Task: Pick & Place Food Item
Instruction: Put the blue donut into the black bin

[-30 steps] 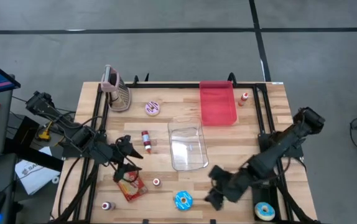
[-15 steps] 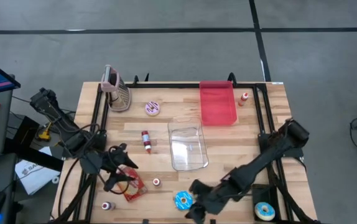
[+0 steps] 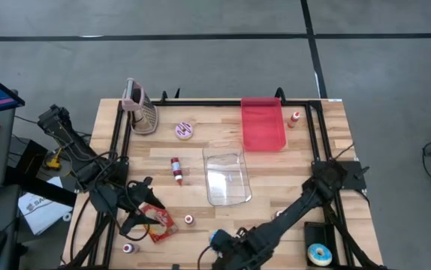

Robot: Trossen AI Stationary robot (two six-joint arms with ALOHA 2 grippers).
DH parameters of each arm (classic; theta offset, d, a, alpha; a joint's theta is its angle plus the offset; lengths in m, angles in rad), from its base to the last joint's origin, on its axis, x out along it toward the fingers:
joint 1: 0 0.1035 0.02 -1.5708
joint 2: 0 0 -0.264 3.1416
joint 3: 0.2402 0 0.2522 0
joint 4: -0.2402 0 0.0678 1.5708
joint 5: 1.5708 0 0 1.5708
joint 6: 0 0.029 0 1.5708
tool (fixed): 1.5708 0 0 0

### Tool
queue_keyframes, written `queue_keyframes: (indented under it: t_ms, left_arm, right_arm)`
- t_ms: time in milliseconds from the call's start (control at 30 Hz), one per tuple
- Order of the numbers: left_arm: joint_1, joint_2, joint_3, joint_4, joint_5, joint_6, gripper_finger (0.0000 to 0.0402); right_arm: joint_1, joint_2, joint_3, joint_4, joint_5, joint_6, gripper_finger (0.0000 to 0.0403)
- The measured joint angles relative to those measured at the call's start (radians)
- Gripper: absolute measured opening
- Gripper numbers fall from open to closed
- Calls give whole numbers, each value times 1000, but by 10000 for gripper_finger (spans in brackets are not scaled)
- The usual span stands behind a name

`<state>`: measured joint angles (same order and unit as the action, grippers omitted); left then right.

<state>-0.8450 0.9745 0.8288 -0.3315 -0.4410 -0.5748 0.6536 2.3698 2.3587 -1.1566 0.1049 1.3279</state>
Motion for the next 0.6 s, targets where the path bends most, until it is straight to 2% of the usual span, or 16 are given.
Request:
queue_keyframes:
  t_ms: [133,267,600]
  left_arm:
    - [-12,0,0,14,18,36,233]
    - [-18,0,0,26,49,76,233]
    - [-41,-19,0,18,87,157,233]
  right_arm:
    - [-29,4,-77,17,-70,175,180]
    - [-46,8,-78,32,-65,271,179]
    - [-93,22,-77,153,-48,377,179]
